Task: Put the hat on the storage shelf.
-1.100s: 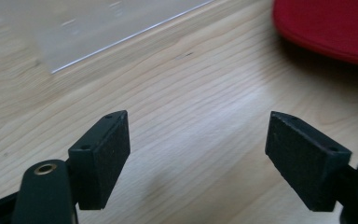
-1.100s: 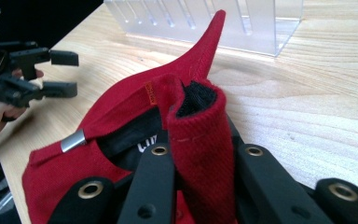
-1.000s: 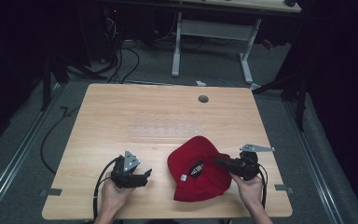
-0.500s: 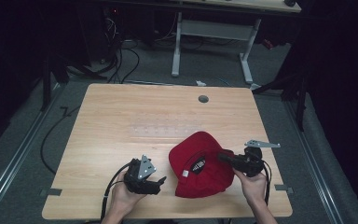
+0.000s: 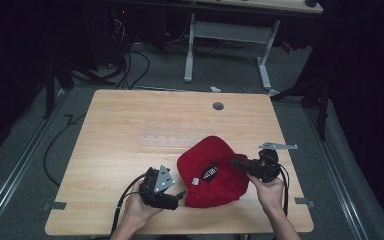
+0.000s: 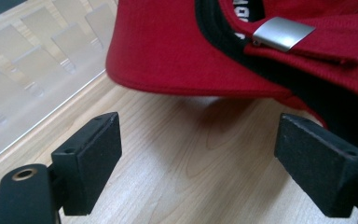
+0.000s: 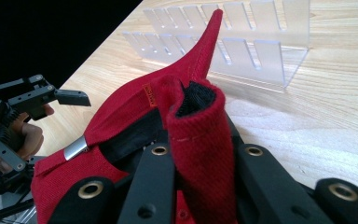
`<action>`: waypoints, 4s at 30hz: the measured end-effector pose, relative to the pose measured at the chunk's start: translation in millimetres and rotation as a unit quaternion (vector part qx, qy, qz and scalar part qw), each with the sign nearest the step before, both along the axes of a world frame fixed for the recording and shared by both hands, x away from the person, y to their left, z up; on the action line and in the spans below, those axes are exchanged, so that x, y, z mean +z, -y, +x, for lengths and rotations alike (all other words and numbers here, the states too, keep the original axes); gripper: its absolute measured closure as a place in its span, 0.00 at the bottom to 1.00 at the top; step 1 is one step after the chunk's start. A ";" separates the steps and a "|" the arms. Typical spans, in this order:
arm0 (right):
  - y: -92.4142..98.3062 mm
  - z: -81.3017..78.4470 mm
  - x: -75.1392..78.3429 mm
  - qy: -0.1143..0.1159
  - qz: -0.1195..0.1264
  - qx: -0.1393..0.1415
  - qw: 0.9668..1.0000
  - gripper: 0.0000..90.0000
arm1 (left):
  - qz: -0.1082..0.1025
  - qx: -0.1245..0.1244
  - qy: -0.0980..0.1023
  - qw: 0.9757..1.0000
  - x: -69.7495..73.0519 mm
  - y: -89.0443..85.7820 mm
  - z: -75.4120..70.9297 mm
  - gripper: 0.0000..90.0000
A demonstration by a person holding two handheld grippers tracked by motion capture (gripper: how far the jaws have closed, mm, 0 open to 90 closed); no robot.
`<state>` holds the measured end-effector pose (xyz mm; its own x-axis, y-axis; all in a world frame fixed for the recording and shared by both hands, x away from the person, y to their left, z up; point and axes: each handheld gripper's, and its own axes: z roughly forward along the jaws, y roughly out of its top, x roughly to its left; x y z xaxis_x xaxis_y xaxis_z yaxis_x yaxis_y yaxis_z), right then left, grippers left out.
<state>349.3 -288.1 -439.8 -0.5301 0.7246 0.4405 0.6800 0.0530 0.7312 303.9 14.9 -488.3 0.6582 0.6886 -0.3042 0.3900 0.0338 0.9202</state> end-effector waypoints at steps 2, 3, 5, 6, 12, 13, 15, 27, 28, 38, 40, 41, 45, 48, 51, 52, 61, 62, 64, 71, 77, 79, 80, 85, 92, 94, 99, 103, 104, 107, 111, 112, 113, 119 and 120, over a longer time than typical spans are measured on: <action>-2.0 1.2 1.7 -0.003 0.000 0.001 1.000 0.92 | -0.001 -0.003 0.003 1.000 2.0 1.5 -0.2 0.17; -3.1 1.9 2.5 -0.005 -0.001 0.001 1.000 0.92 | -0.002 -0.004 0.004 1.000 3.3 2.1 -0.5 0.17; -4.6 3.2 2.6 -0.008 0.000 0.002 1.000 0.92 | -0.009 -0.009 0.007 1.000 5.7 2.8 -1.6 0.17; -5.2 3.7 2.3 -0.010 0.000 0.003 1.000 0.92 | -0.008 -0.012 0.009 1.000 6.7 3.1 -1.9 0.17; -9.1 5.3 0.8 -0.022 -0.002 0.006 1.000 0.92 | -0.004 -0.019 0.013 1.000 8.7 7.6 -1.0 0.16; -9.2 5.9 0.7 -0.023 -0.002 0.007 1.000 0.92 | 0.002 -0.020 0.013 1.000 8.4 7.5 -0.9 0.16; -8.0 6.3 1.5 -0.024 0.001 0.007 1.000 0.92 | 0.006 -0.020 0.015 1.000 7.1 7.9 -1.4 0.16; 2.2 5.8 6.5 -0.023 0.019 0.002 1.000 0.92 | 0.012 -0.017 0.010 1.000 0.9 4.9 0.0 0.16; 1.7 6.0 6.7 -0.024 0.019 0.003 1.000 0.92 | 0.019 -0.019 0.012 1.000 0.5 5.9 -0.1 0.16; -7.6 8.4 7.7 -0.034 0.017 0.013 0.999 0.92 | 0.022 -0.012 0.023 0.999 1.3 10.1 1.4 0.17; -9.2 8.8 7.4 -0.034 0.014 0.014 0.999 0.92 | 0.023 -0.011 0.024 0.999 1.3 9.8 1.6 0.17; -9.8 9.1 7.0 -0.037 0.015 0.014 0.999 0.92 | 0.023 -0.010 0.025 0.999 1.4 9.8 1.6 0.17; -11.7 8.8 6.7 -0.039 0.015 0.013 0.999 0.92 | 0.023 -0.004 0.031 0.999 1.8 8.8 2.4 0.19; -13.4 9.3 6.6 -0.042 0.013 0.014 0.999 0.92 | 0.026 -0.001 0.033 0.999 1.8 9.1 2.7 0.20; -14.7 9.9 7.1 -0.043 0.011 0.014 0.999 0.92 | 0.027 0.001 0.036 0.999 1.1 10.1 3.0 0.21; -15.1 10.0 7.4 -0.044 0.011 0.014 0.999 0.92 | 0.030 0.003 0.037 0.999 1.0 10.3 3.3 0.21; -18.4 10.3 7.2 -0.048 0.008 0.015 0.999 0.91 | 0.034 0.018 0.034 0.999 -0.4 8.1 8.3 0.29; -18.7 10.1 7.3 -0.049 0.008 0.015 0.999 0.91 | 0.032 0.018 0.031 0.999 -0.4 7.5 8.2 0.29; -19.2 9.7 7.6 -0.048 0.007 0.017 0.999 0.91 | 0.030 0.018 0.031 0.999 -0.3 7.2 8.2 0.31; -18.3 10.0 9.4 -0.051 0.006 0.018 0.998 0.91 | 0.048 0.011 0.052 0.997 -0.8 11.6 6.1 0.28; -18.1 11.3 8.9 -0.058 0.010 0.018 0.998 0.91 | 0.063 0.002 0.065 0.996 -1.5 16.5 3.7 0.23; -17.6 11.7 8.8 -0.059 0.014 0.020 0.998 0.91 | 0.064 -0.001 0.068 0.996 -1.2 17.4 3.5 0.23; -17.3 11.8 9.0 -0.061 0.017 0.020 0.998 0.91 | 0.065 -0.003 0.069 0.995 -0.9 18.1 3.3 0.23; -18.9 12.2 10.4 -0.067 0.035 0.033 0.997 0.91 | 0.064 -0.011 0.074 0.995 0.0 21.1 3.0 0.27; -22.2 12.2 11.0 -0.066 0.031 0.033 0.997 0.91 | 0.047 -0.010 0.073 0.996 3.9 17.6 4.0 0.33; -22.9 11.7 11.5 -0.064 0.033 0.035 0.997 0.91 | 0.043 -0.009 0.071 0.997 5.9 14.8 5.3 0.36; -25.0 11.2 12.9 -0.061 0.036 0.039 0.997 0.91 | 0.035 -0.014 0.061 0.997 7.6 11.4 5.9 0.47; -24.2 11.3 13.8 -0.061 0.044 0.042 0.996 0.91 | 0.021 -0.019 0.052 0.998 11.5 6.4 5.9 0.60; -24.1 11.1 14.1 -0.057 0.045 0.043 0.996 0.91 | 0.022 -0.020 0.053 0.998 12.0 6.0 5.4 0.61; -25.5 9.8 14.9 -0.043 0.039 0.046 0.997 0.90 | 0.026 -0.027 0.051 0.998 14.9 4.1 3.5 0.67; -25.9 9.4 15.2 -0.037 0.046 0.048 0.997 0.89 | 0.013 -0.035 0.041 0.998 20.6 -0.8 2.3 0.72; -26.1 9.5 15.2 -0.035 0.047 0.049 0.997 0.89 | 0.008 -0.037 0.039 0.999 21.9 -2.1 2.2 0.73; -26.3 9.3 15.3 -0.036 0.048 0.049 0.997 0.89 | 0.005 -0.038 0.036 0.999 22.8 -2.8 2.0 0.74; -26.9 9.5 15.1 -0.029 0.049 0.050 0.997 0.88 | -0.002 -0.056 0.025 0.998 26.2 -4.8 -2.3 0.79; -26.9 9.4 15.2 -0.028 0.050 0.049 0.997 0.88 | -0.003 -0.062 0.022 0.998 26.8 -4.6 -3.8 0.80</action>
<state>358.7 -261.2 -424.6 -0.5683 0.6219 0.5389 0.7157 0.0505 0.6966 300.1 19.5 -461.5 0.7511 0.5994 -0.2768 0.3504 -0.0066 0.9366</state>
